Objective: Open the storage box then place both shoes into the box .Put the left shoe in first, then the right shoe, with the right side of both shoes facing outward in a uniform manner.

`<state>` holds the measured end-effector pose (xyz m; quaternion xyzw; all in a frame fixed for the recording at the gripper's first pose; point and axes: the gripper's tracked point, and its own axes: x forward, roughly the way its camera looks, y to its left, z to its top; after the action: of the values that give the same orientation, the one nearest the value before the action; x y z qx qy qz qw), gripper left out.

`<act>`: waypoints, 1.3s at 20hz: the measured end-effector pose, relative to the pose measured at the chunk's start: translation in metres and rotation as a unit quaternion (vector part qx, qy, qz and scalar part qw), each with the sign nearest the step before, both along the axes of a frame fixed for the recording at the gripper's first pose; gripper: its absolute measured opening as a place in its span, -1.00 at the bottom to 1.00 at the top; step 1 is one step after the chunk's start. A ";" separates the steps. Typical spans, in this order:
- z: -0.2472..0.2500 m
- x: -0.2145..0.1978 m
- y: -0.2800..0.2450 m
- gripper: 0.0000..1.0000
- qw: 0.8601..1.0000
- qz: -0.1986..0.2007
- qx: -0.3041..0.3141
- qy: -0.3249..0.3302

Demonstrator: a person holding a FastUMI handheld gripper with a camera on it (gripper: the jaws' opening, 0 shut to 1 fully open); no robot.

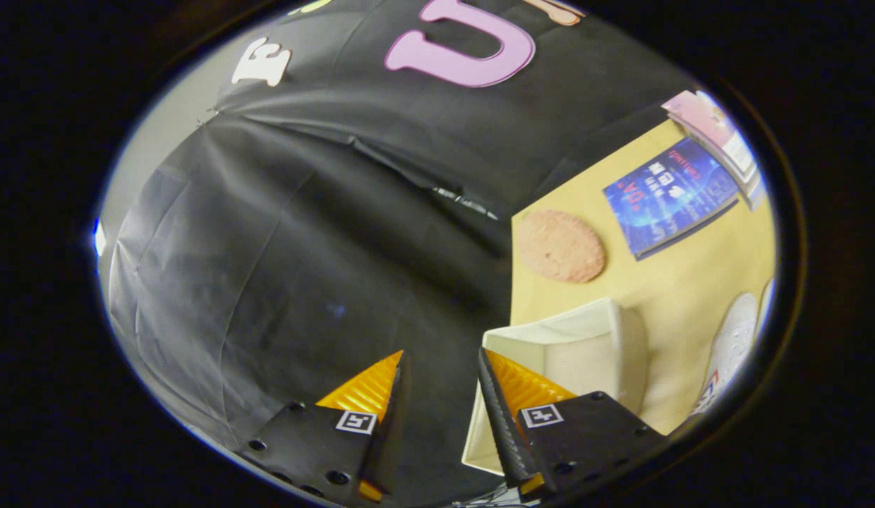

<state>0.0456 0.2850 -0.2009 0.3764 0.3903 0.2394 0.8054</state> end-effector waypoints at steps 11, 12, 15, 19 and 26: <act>-0.055 -0.017 -0.121 0.19 0.995 -0.077 -0.058 0.028; -0.064 -0.021 -0.130 0.19 0.994 -0.082 -0.062 0.033; -0.090 -0.036 -0.156 0.20 0.991 -0.096 -0.077 0.056; -0.121 -0.061 -0.194 0.20 0.984 -0.117 -0.106 0.086; -0.183 -0.112 -0.244 0.20 0.965 -0.126 -0.171 0.151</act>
<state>-0.0667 0.0409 -0.3837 0.3110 0.4921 0.0054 0.8131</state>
